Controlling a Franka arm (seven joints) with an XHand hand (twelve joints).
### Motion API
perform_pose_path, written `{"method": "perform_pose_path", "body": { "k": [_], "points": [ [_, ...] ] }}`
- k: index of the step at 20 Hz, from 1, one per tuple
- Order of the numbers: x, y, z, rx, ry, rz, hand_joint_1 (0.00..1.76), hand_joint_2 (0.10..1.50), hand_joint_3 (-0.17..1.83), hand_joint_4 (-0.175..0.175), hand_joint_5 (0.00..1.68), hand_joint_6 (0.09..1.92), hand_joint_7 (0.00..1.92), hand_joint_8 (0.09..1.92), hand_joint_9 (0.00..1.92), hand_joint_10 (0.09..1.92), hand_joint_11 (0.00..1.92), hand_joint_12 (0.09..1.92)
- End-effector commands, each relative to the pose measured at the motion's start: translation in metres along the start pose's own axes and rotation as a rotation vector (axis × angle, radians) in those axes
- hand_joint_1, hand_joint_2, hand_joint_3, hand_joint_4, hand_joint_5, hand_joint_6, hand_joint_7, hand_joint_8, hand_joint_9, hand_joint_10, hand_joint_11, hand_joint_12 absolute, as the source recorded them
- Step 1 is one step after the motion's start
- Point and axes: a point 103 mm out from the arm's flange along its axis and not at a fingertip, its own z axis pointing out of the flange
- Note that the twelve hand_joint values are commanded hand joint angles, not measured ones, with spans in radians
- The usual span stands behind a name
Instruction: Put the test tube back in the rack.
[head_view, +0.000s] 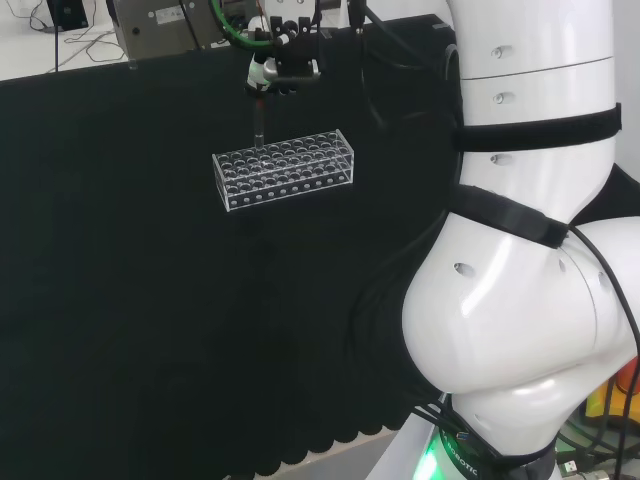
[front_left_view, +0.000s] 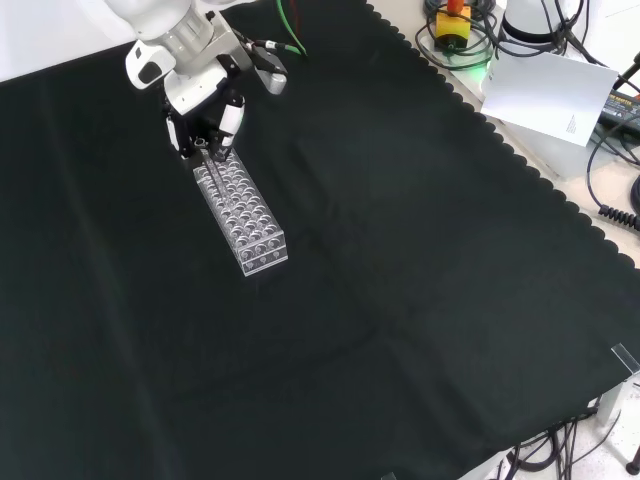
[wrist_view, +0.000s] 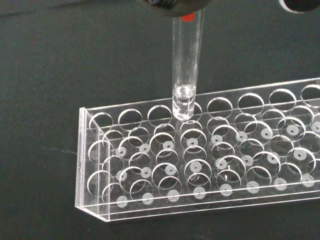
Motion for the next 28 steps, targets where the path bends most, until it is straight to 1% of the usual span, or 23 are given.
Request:
{"method": "perform_pose_path", "body": {
  "k": [1, 12, 15, 16, 19, 23, 28],
  "points": [
    [-0.002, 0.001, 0.002, 0.0, -0.002, 0.0, 1.23, 1.04, -0.17, -0.175, 1.39, 0.31, 1.67, 0.61, 1.68, 0.38, 1.37, 0.79],
    [-0.002, 0.004, 0.005, 0.014, 0.009, 0.002, 1.23, 1.04, -0.17, -0.175, 1.39, 0.31, 1.67, 0.61, 1.68, 0.38, 1.37, 0.79],
    [-0.002, 0.01, 0.006, 0.024, 0.008, 0.005, 1.23, 1.04, -0.17, -0.175, 1.39, 0.31, 1.67, 0.61, 1.68, 0.38, 1.37, 0.79],
    [-0.002, 0.009, 0.006, 0.017, 0.01, 0.003, 1.23, 1.04, -0.17, -0.175, 1.39, 0.31, 1.67, 0.61, 1.68, 0.38, 1.37, 0.79],
    [-0.003, 0.01, 0.007, 0.019, 0.01, 0.004, 1.23, 1.04, -0.17, -0.175, 1.39, 0.31, 1.67, 0.61, 1.68, 0.38, 1.37, 0.79],
    [-0.003, 0.017, 0.012, 0.032, 0.005, 0.007, 1.23, 1.04, -0.17, -0.175, 1.39, 0.31, 1.67, 0.61, 1.68, 0.38, 1.37, 0.79],
    [-0.007, 0.021, 0.016, 0.022, 0.005, 0.009, 1.23, 1.04, -0.17, -0.175, 1.39, 0.31, 1.67, 0.61, 1.68, 0.38, 1.37, 0.79]
  ]
}}
